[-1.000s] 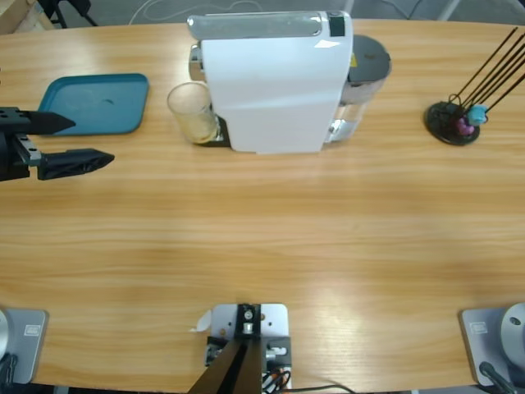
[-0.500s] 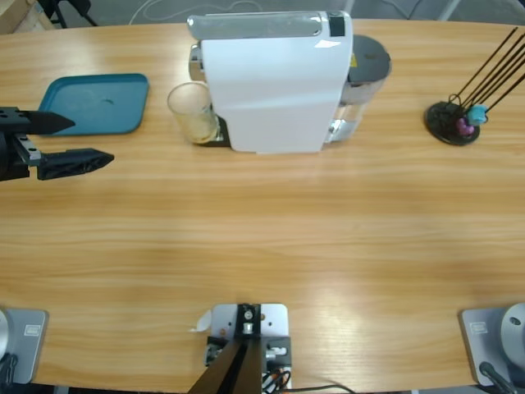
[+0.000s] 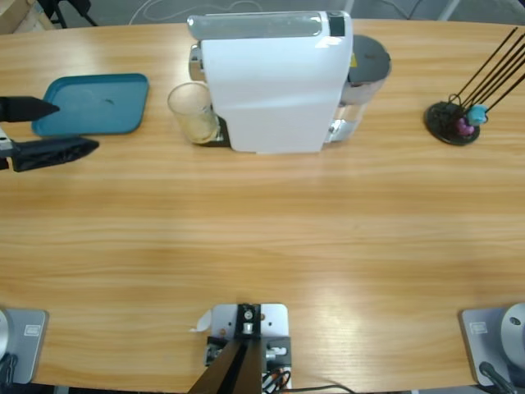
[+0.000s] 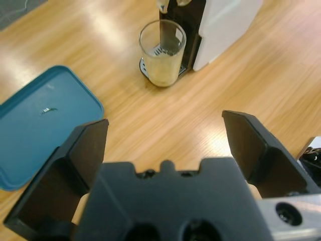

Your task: Pour coffee

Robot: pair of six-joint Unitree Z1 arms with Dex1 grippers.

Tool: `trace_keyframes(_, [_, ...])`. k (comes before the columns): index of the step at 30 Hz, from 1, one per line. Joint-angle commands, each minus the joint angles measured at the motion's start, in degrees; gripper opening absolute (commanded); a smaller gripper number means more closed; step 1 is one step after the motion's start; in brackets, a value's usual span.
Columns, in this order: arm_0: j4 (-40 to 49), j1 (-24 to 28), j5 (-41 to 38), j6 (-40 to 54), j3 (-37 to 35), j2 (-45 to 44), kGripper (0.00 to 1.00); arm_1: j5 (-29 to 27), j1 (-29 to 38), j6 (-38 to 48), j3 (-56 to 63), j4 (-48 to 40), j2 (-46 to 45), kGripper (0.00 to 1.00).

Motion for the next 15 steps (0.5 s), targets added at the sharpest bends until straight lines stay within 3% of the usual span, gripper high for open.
trace_keyframes(1, [-0.5,0.9,0.3,-0.5,-1.0,-0.3,1.000,-4.2,0.7,-0.6,28.1,-5.5,-19.1,1.000])
trace_keyframes(3, [-1.1,0.9,0.0,0.3,0.3,1.5,1.000,-10.0,0.7,-2.1,42.5,-22.1,-27.5,1.000])
trace_keyframes(5, [-3.8,0.9,-0.8,1.6,2.4,2.7,1.000,-10.9,0.7,-4.3,51.7,-32.6,-30.5,1.000])
trace_keyframes(15, [-3.9,3.5,-1.7,1.6,-1.7,3.9,1.000,-11.6,0.7,-5.8,60.5,-36.1,-33.7,1.000])
